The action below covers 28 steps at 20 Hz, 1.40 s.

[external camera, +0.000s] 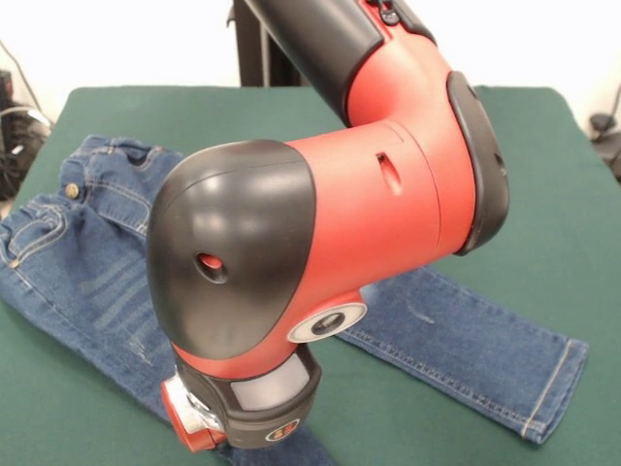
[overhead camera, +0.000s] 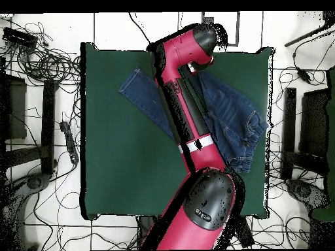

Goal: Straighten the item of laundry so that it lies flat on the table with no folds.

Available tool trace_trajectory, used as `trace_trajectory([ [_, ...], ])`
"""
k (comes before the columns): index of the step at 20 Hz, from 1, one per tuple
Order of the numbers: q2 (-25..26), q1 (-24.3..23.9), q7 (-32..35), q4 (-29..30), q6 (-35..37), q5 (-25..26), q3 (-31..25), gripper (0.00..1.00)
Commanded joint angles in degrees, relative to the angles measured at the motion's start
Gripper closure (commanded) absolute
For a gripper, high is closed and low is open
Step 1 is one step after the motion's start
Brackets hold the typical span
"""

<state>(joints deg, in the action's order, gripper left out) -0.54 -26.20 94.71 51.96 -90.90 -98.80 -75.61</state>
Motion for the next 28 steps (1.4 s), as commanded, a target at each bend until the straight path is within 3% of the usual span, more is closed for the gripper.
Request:
trace_trajectory([
  [1,3.82,2.23,7.93,0.85,0.85,-4.01,-1.84,0.0],
  [28,1.6,2.6,9.63,1.01,-2.89,-4.95,-2.03,0.0],
])
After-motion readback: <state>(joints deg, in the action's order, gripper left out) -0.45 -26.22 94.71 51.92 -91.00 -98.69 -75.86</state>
